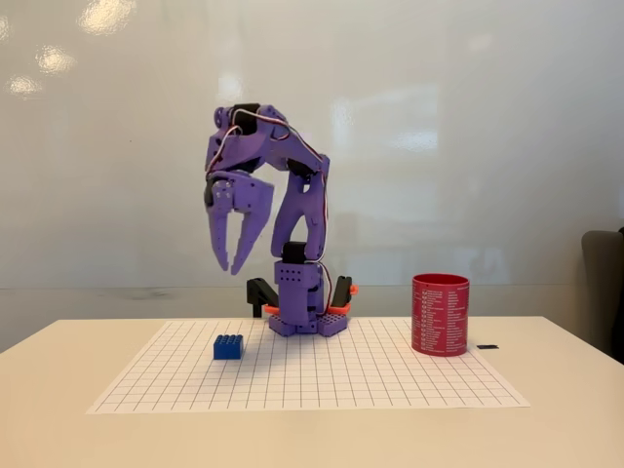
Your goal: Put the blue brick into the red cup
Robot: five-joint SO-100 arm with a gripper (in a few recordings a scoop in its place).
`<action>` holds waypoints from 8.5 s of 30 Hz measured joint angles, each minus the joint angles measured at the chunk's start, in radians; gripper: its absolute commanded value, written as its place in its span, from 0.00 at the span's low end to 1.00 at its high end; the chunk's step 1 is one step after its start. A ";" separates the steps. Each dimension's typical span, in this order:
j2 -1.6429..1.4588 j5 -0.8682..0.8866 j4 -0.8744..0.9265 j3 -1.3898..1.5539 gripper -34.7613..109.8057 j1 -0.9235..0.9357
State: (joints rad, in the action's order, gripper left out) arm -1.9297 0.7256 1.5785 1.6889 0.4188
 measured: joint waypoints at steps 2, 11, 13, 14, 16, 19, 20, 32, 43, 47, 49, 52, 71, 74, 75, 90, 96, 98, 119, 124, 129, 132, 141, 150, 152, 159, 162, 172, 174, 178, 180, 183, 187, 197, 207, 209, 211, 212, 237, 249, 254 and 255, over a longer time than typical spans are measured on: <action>0.000 0.051 -0.034 0.063 0.24 0.034; 0.000 0.083 -0.106 0.184 0.24 0.115; 0.000 0.049 -0.103 0.190 0.24 0.140; 0.000 0.037 -0.101 0.198 0.24 0.153; 0.000 0.015 -0.084 0.233 0.24 0.175; 0.000 -0.015 -0.092 0.296 0.24 0.209; 0.000 -0.021 -0.098 0.305 0.24 0.224; -0.066 -0.071 -0.230 0.472 0.24 0.362; -0.100 -0.067 -0.216 0.572 0.24 0.291; -0.100 -0.054 -0.199 0.604 0.24 0.275; -0.112 -0.051 -0.198 0.609 0.24 0.268; -0.121 -0.063 -0.204 0.609 0.24 0.272; -0.091 -0.077 -0.206 0.658 0.63 0.222; -0.051 -0.046 -0.206 0.666 0.62 0.218; -0.034 -0.038 -0.206 0.673 0.62 0.212; 0.104 -0.032 -0.250 0.690 0.54 0.192; 0.104 -0.044 -0.250 0.690 0.24 0.172; 0.104 -0.044 -0.258 0.690 0.24 0.175; 0.005 -0.117 -0.183 0.518 0.24 0.279; -0.094 -0.186 -0.080 0.313 0.24 0.359; -0.176 -0.293 -0.017 0.118 0.24 0.313; -0.213 -0.351 0.009 0.034 0.24 0.212; -0.273 -0.466 0.109 -0.178 0.24 -0.245; -0.385 -0.422 0.129 -0.166 0.24 -0.775; -0.390 -0.403 0.129 -0.126 0.24 -0.888; -0.391 -0.333 0.129 0.000 0.24 -1.287; -0.388 -0.314 0.132 0.014 0.24 -1.430; -0.250 -0.259 0.035 0.152 0.24 -1.689; -0.230 -0.258 0.000 0.183 0.24 -1.701; -0.210 -0.258 -0.043 0.192 0.24 -1.681; -0.210 -0.258 -0.049 0.192 0.24 -1.678; -0.210 -0.258 -0.051 0.198 0.24 -1.657; -0.210 -0.275 -0.051 0.230 0.45 -1.647; -0.215 -0.275 -0.069 0.259 0.49 -1.640; -0.213 -0.311 -0.091 0.278 0.24 -1.621; -0.215 -0.310 -0.101 0.284 0.24 -1.614; -0.213 -0.310 -0.115 0.293 0.24 -1.605; -0.215 -0.310 -0.118 0.293 0.24 -1.603; -0.735 -0.466 -0.456 0.396 0.24 -0.627; -1.239 -0.569 -0.426 0.500 0.24 -0.299; -1.365 -0.598 -0.379 0.640 0.24 -0.301; -1.365 -0.601 -0.379 0.669 0.24 -0.296</action>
State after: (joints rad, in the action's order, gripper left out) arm -3.2950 0.1243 1.1996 2.3577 0.1227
